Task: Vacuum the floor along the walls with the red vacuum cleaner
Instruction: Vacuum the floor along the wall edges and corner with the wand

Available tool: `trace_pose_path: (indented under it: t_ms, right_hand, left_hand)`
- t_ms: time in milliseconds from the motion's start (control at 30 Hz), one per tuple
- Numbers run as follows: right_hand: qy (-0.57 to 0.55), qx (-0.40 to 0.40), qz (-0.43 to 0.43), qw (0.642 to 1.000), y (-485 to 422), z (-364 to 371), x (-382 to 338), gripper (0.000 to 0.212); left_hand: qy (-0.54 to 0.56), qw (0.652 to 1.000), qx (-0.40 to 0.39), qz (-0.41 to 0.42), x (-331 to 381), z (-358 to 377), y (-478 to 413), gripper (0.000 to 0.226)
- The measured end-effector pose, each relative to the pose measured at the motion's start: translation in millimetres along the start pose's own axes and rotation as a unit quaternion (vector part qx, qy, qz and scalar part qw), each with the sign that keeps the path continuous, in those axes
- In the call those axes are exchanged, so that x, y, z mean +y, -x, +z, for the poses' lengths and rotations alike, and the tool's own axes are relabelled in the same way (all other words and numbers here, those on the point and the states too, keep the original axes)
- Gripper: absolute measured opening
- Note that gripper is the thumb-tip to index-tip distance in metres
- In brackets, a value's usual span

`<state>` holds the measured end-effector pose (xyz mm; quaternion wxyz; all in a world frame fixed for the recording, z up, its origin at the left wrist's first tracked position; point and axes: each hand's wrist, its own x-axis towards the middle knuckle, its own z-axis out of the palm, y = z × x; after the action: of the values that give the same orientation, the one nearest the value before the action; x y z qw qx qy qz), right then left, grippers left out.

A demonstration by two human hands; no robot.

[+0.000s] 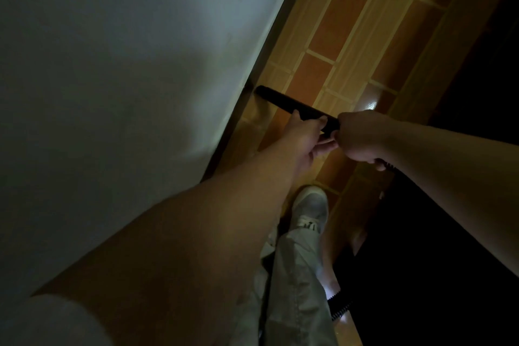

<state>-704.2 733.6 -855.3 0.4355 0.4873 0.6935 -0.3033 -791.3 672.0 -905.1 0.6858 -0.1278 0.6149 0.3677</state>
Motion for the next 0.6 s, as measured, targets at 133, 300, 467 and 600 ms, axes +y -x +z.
trace_pose_path:
  t_ms: [133,300,467,600]
  right_hand:
    - [-0.151,-0.085,0.027,0.984,-6.8,8.6,-3.0,0.029]
    - [-0.239,-0.115,0.016,0.964,7.0,35.2,-15.4,0.036]
    - [-0.242,-0.072,0.000,0.968,17.0,63.9,-25.7,0.037]
    - [-0.214,-0.071,-0.020,0.974,26.2,79.7,-27.2,0.037]
  left_hand:
    - [0.019,1.000,-0.018,-0.008,-7.7,-13.3,5.5,0.049]
    - [0.016,1.000,-0.018,-0.009,-29.9,-37.9,9.4,0.045]
    - [0.035,0.999,-0.001,-0.006,-50.7,-56.1,16.8,0.066]
    - [0.057,0.998,0.004,-0.006,-72.4,-68.0,23.7,0.066]
